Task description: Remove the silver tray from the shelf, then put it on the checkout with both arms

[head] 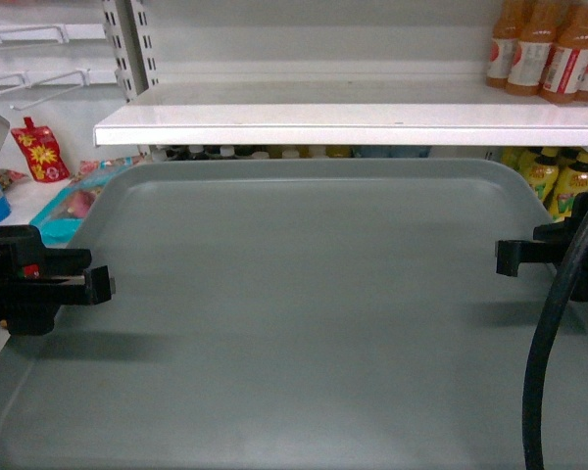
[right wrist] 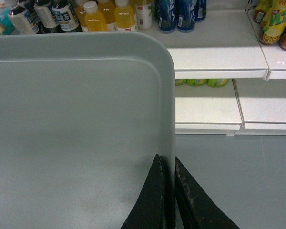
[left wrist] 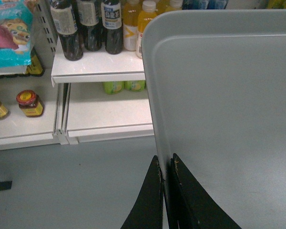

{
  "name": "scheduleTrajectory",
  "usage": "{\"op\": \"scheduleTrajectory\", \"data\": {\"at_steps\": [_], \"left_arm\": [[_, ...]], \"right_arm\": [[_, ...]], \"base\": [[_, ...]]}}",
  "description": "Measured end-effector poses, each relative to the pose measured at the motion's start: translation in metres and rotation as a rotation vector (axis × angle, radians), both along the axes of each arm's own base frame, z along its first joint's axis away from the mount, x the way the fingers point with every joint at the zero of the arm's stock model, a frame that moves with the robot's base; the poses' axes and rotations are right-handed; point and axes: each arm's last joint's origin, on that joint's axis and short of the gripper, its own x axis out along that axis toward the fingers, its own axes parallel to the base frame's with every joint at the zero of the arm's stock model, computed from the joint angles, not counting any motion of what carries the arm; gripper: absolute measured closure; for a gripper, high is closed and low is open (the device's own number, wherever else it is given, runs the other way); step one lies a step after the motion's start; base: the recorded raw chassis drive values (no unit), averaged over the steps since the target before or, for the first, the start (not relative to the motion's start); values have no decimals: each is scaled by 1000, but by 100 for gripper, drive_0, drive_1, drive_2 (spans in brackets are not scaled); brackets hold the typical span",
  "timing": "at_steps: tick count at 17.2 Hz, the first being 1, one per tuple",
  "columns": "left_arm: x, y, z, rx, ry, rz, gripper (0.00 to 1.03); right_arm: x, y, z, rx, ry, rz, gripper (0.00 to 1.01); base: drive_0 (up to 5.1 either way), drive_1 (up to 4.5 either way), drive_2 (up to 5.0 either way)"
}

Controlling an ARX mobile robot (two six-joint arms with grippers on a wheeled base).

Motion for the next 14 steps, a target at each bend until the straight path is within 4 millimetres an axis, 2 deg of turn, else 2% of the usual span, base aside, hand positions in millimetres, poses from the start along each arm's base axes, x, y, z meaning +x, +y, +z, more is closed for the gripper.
{"op": "scheduleTrajectory", "data": {"at_steps": [14], "left_arm": [[0,0,0,0,1,-1,100]], "right_arm": [[0,0,0,1,-1,1,98]], "base": [[-4,-424,415]]}}
